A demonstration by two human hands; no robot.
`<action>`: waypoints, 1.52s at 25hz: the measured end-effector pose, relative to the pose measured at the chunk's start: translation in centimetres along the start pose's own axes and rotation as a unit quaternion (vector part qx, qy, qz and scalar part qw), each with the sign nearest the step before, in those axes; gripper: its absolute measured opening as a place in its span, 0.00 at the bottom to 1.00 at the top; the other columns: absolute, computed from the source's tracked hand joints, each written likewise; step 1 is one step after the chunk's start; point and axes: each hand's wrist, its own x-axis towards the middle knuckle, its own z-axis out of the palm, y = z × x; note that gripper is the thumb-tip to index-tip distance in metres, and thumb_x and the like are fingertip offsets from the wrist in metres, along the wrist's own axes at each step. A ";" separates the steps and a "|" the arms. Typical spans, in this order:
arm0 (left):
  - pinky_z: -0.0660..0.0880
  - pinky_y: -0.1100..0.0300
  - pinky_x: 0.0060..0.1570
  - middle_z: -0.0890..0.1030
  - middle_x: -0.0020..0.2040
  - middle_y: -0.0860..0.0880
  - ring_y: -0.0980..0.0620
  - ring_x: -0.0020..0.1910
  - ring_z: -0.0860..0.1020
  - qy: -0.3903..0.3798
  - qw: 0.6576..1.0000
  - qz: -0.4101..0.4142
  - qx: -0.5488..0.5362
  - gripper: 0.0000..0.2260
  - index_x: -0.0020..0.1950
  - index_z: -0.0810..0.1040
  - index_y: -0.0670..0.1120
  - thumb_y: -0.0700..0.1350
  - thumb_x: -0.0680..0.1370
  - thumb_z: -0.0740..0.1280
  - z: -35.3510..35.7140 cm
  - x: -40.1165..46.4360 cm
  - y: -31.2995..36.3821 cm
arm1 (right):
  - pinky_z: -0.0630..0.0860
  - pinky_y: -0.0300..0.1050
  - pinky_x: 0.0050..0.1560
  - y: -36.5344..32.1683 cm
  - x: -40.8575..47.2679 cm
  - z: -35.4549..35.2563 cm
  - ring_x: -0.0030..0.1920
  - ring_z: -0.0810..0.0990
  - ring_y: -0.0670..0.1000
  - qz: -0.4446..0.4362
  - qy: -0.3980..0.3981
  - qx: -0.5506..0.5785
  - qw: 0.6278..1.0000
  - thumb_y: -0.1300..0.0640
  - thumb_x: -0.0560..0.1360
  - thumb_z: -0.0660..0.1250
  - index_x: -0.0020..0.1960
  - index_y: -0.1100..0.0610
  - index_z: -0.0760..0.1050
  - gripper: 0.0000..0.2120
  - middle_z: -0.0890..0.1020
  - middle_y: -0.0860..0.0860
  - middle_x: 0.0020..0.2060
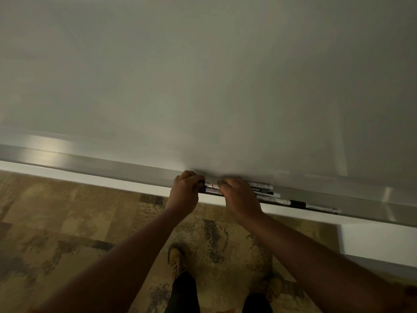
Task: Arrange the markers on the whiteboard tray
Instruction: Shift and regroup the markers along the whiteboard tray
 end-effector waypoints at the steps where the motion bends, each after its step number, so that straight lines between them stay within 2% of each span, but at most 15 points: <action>1: 0.77 0.47 0.50 0.79 0.51 0.45 0.44 0.50 0.76 0.000 1.000 0.001 -0.001 0.09 0.53 0.83 0.44 0.35 0.78 0.66 0.0 0.1 0.0 | 0.74 0.52 0.47 0.0 0.0 -0.1 0.50 0.76 0.60 0.002 -0.004 -0.004 1.000 0.65 0.73 0.66 0.54 0.59 0.78 0.11 0.81 0.56 0.48; 5: 0.77 0.49 0.48 0.79 0.49 0.44 0.45 0.47 0.76 0.008 1.000 0.016 0.002 0.08 0.51 0.83 0.42 0.34 0.78 0.66 -0.1 0.3 0.1 | 0.75 0.52 0.45 -0.1 0.2 -0.1 0.49 0.76 0.60 0.000 -0.015 -0.021 1.000 0.64 0.73 0.64 0.53 0.58 0.78 0.10 0.81 0.56 0.46; 9: 0.76 0.58 0.45 0.79 0.50 0.45 0.48 0.44 0.77 0.029 0.999 -0.012 -0.018 0.06 0.52 0.83 0.42 0.38 0.79 0.66 -0.3 0.3 0.3 | 0.73 0.51 0.44 0.0 0.2 -0.2 0.48 0.76 0.59 0.003 -0.009 -0.022 1.000 0.61 0.75 0.64 0.51 0.57 0.78 0.07 0.81 0.55 0.45; 12: 0.73 0.62 0.45 0.78 0.50 0.48 0.51 0.44 0.76 0.017 0.999 -0.021 -0.045 0.06 0.53 0.83 0.42 0.39 0.78 0.68 -0.6 0.2 0.4 | 0.74 0.52 0.43 0.1 0.4 -0.2 0.46 0.77 0.61 0.003 -0.008 -0.022 1.000 0.64 0.72 0.63 0.50 0.58 0.79 0.09 0.81 0.56 0.43; 15: 0.72 0.63 0.48 0.79 0.52 0.47 0.53 0.46 0.75 -0.007 0.999 -0.010 -0.050 0.10 0.56 0.82 0.42 0.38 0.75 0.72 -1.0 0.1 0.3 | 0.73 0.51 0.42 0.2 0.5 -0.3 0.44 0.77 0.61 0.008 -0.009 -0.026 1.000 0.66 0.69 0.63 0.46 0.59 0.78 0.09 0.80 0.58 0.40; 18: 0.73 0.65 0.45 0.76 0.51 0.50 0.53 0.44 0.76 -0.010 0.998 -0.007 -0.056 0.11 0.55 0.80 0.42 0.38 0.73 0.74 -1.3 -0.2 0.1 | 0.75 0.52 0.45 0.1 0.4 -0.2 0.47 0.76 0.61 0.005 -0.007 -0.026 1.000 0.65 0.71 0.63 0.49 0.59 0.79 0.09 0.80 0.57 0.44; 21: 0.74 0.64 0.41 0.75 0.49 0.50 0.53 0.41 0.76 0.008 0.999 -0.018 -0.044 0.05 0.48 0.79 0.44 0.39 0.74 0.73 -1.1 -0.4 0.1 | 0.75 0.55 0.46 0.1 0.3 -0.1 0.50 0.75 0.62 -0.003 -0.010 -0.031 0.999 0.65 0.73 0.63 0.53 0.60 0.79 0.11 0.80 0.58 0.48; 23: 0.73 0.62 0.39 0.77 0.47 0.49 0.51 0.40 0.76 0.012 1.000 -0.011 -0.006 0.02 0.47 0.81 0.43 0.41 0.76 0.71 -0.9 -0.4 -0.1 | 0.76 0.55 0.46 0.2 0.3 -0.2 0.51 0.75 0.62 -0.007 -0.009 -0.029 1.000 0.66 0.73 0.63 0.55 0.61 0.78 0.13 0.80 0.58 0.48; 26: 0.75 0.55 0.39 0.80 0.44 0.46 0.49 0.39 0.77 0.016 0.996 0.030 0.078 0.04 0.48 0.82 0.44 0.42 0.77 0.69 -0.8 -0.6 -0.5 | 0.76 0.55 0.46 0.0 0.3 -0.1 0.51 0.75 0.62 -0.012 -0.010 -0.028 0.999 0.65 0.74 0.64 0.57 0.60 0.78 0.12 0.80 0.58 0.49; 29: 0.70 0.55 0.42 0.80 0.43 0.47 0.48 0.41 0.76 0.020 0.992 0.032 0.122 0.07 0.50 0.82 0.46 0.47 0.79 0.66 -0.7 -0.7 -0.6 | 0.76 0.55 0.46 -0.2 0.3 -0.1 0.53 0.75 0.61 -0.017 -0.021 -0.043 0.999 0.63 0.76 0.63 0.58 0.61 0.77 0.12 0.80 0.58 0.51; 32: 0.75 0.52 0.43 0.81 0.44 0.47 0.49 0.42 0.77 0.010 0.996 0.034 0.080 0.07 0.52 0.83 0.46 0.48 0.79 0.68 -0.9 -0.8 -0.6 | 0.76 0.55 0.49 -0.2 0.4 -0.1 0.54 0.74 0.61 -0.013 -0.025 -0.037 0.999 0.63 0.76 0.62 0.58 0.61 0.77 0.12 0.80 0.57 0.52; 36: 0.79 0.52 0.38 0.78 0.46 0.46 0.49 0.40 0.78 0.030 0.998 0.029 0.036 0.05 0.48 0.82 0.42 0.44 0.76 0.72 -0.8 -1.2 -0.7 | 0.74 0.55 0.51 -0.4 0.6 -0.1 0.56 0.72 0.59 -0.008 -0.034 -0.018 0.999 0.63 0.77 0.61 0.57 0.59 0.77 0.11 0.79 0.56 0.53; 38: 0.79 0.52 0.41 0.78 0.51 0.45 0.46 0.44 0.78 0.040 0.998 0.031 0.044 0.07 0.51 0.81 0.43 0.43 0.76 0.72 -0.6 -1.3 -0.7 | 0.75 0.55 0.50 -0.4 0.6 -0.2 0.56 0.73 0.59 -0.008 -0.034 -0.013 0.999 0.64 0.76 0.61 0.57 0.59 0.77 0.12 0.79 0.56 0.54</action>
